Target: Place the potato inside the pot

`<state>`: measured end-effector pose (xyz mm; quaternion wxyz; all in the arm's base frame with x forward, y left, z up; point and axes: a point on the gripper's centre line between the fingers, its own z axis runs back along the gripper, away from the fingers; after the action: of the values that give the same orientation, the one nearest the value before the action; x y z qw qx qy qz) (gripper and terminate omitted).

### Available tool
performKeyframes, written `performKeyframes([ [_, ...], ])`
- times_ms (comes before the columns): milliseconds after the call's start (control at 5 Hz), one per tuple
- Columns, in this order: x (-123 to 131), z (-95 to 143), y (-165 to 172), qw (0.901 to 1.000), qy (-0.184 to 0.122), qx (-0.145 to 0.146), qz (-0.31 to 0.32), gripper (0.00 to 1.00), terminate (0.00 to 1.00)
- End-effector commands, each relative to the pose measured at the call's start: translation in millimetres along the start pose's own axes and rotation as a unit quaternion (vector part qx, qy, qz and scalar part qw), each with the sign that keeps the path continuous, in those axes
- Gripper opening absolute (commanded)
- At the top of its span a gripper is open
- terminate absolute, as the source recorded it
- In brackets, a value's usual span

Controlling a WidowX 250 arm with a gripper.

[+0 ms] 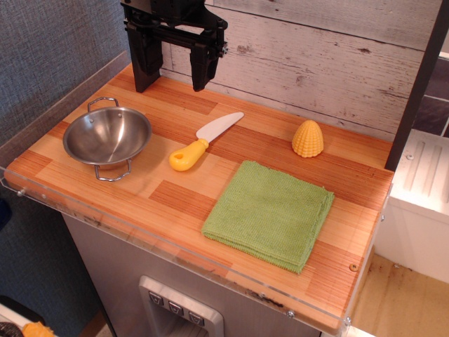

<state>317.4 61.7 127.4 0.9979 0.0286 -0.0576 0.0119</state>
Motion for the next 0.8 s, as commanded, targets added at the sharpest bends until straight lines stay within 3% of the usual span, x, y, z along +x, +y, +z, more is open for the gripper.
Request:
performKeyframes([
  [0,0.0,0.0,0.0,1.0,0.0,0.0,0.0,1.0,0.0],
  [200,16.2,1.9,-24.3,0.9987,-0.034,-0.038,-0.007,1.0,0.0],
  [400,39.6,0.9,-52.8,0.9967,-0.055,-0.056,-0.02,1.0,0.0],
  [600,61.9,-9.7,-81.8,0.9958,-0.052,-0.067,-0.035,1.0,0.0],
])
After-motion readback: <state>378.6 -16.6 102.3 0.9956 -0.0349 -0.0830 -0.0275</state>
